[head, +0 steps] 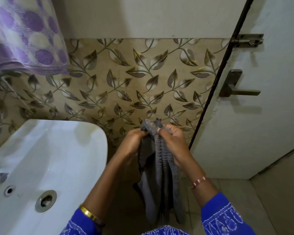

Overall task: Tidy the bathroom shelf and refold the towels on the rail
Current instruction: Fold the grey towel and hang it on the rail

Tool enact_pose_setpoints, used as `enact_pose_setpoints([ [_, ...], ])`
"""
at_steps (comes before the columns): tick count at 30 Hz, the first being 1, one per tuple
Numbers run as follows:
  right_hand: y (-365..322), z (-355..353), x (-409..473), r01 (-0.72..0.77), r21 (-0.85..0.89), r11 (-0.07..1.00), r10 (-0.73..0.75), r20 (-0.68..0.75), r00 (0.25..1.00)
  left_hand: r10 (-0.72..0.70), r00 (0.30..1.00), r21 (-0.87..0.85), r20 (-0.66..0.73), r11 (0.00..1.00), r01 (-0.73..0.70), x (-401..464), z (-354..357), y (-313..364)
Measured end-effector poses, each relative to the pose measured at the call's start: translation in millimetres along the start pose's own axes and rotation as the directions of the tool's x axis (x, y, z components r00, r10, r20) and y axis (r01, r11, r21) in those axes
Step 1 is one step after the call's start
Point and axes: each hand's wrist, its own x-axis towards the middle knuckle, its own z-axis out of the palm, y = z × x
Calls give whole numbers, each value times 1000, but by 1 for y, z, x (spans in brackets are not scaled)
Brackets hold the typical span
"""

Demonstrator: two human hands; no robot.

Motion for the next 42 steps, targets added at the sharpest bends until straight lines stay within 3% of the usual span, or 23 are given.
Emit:
enact_pose_setpoints([
  [5, -1, -1, -5, 58, -108, 992, -45, 116, 992, 19, 998, -22, 57, 1000, -18, -11, 7, -6],
  [8, 2, -5, -6, 7, -54, 999, 1, 147, 989, 8, 999, 43, -48, 999, -6, -9, 10, -8],
  [11, 2, -17, 2, -82, 42, 996, 79, 57, 995, 11, 993, -25, -119, 1000, -14, -5, 5, -4],
  [14, -2, -43, 13, -58, -196, 979, 37, -107, 994, 101, 981, -69, -166, 991, -114, -7, -6, 2],
  [16, -7, -57, 17, -85, -465, 881, 8, -166, 986, 189, 965, -159, -181, 963, -219, -10, -11, 8],
  [18, -15, -61, 15, -148, -780, 607, -65, -235, 970, 231, 954, -236, -188, 933, -273, -12, -12, 14],
  [19, -19, -59, 11, -168, -863, 477, -129, -258, 958, 248, 950, -248, -190, 924, -291, -12, -12, 18],
  [20, -24, -56, 6, -165, -897, 411, -194, -263, 945, 267, 946, -251, -185, 918, -308, -12, -11, 21],
  [21, -29, -51, 1, -122, -900, 419, -255, -246, 935, 283, 944, -253, -171, 913, -320, -12, -11, 25],
  [23, -40, -40, -7, 56, -779, 625, -280, -157, 947, 299, 944, -256, -140, 910, -326, -13, -8, 32],
  [25, -51, -23, -19, 160, -525, 836, -180, 12, 984, 296, 947, -220, -125, 923, -317, -14, -3, 35],
  [27, -53, -7, -27, 175, -382, 908, -151, 92, 984, 276, 956, -185, -105, 939, -291, -14, 4, 31],
  [31, -45, 7, -30, 201, -435, 878, -218, 10, 976, 182, 981, -251, -59, 949, -191, -16, 12, 21],
  [35, -46, 10, -37, 280, -520, 807, -289, 66, 955, 172, 985, -266, 14, 950, -162, -18, 7, 27],
  [42, -47, 14, -38, 360, -746, 560, -392, 144, 909, 97, 985, -503, 139, 864, -14, -23, 6, 23],
])
